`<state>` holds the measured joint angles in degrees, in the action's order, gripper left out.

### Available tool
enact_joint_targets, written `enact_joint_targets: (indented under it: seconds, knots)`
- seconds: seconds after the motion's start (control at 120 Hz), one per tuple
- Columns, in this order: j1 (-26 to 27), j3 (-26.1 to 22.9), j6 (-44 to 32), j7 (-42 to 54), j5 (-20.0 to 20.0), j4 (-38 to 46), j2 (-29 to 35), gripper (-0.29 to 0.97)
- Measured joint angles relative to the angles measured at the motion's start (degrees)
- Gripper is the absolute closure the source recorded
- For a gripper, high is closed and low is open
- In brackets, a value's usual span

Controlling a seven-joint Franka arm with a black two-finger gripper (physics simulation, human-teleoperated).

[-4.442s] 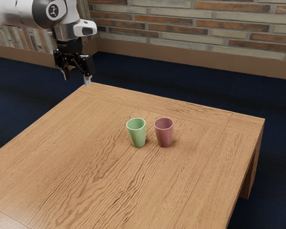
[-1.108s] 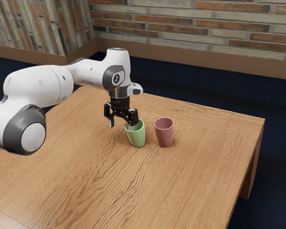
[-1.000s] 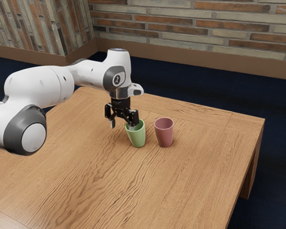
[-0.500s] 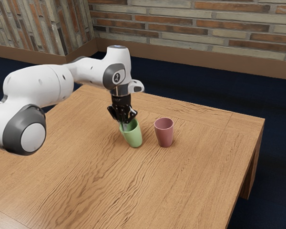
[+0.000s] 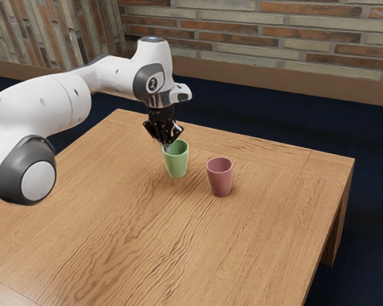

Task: Place the left cup onto the right cup

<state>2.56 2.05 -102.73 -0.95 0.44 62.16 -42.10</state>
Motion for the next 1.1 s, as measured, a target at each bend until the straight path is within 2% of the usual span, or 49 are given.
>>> enact_joint_targets:
  seconds: [0.458,0.792,1.1]
  knots:
    - [0.3,-2.2,4.0,-0.5,-0.2,-8.6,0.0,0.79]
    - [0.4,-6.8,5.6,-2.4,0.0,-10.3,0.0,0.79]
    - [2.2,-7.7,5.9,-4.9,0.1,-10.4,-0.5,0.79]
